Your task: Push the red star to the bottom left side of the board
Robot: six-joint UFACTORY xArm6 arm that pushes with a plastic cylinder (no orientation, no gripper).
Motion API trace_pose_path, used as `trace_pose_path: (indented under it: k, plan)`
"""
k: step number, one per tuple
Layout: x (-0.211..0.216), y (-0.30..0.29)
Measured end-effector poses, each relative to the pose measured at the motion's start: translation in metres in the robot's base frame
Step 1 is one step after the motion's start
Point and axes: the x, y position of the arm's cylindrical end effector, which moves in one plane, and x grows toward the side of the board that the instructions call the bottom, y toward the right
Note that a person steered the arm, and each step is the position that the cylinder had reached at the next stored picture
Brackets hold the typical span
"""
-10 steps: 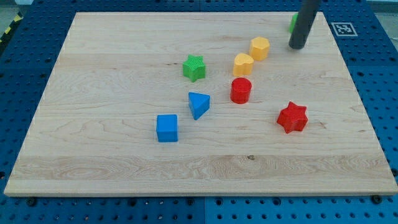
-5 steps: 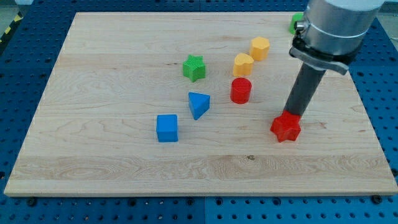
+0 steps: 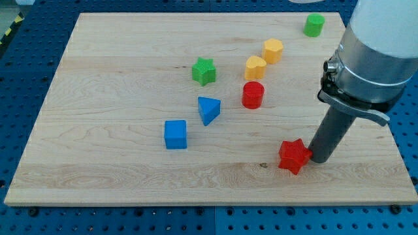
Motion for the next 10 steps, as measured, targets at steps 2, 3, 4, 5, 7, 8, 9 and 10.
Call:
trace_pose_path:
  k: [2, 3, 4, 5, 7, 8, 9, 10]
  plan:
    - [0.002, -0.045]
    - [0.020, -0.067]
    - [0.034, -0.085]
    - [0.034, -0.097]
    - [0.034, -0.137]
    - [0.034, -0.167]
    - [0.034, -0.209]
    - [0.034, -0.257]
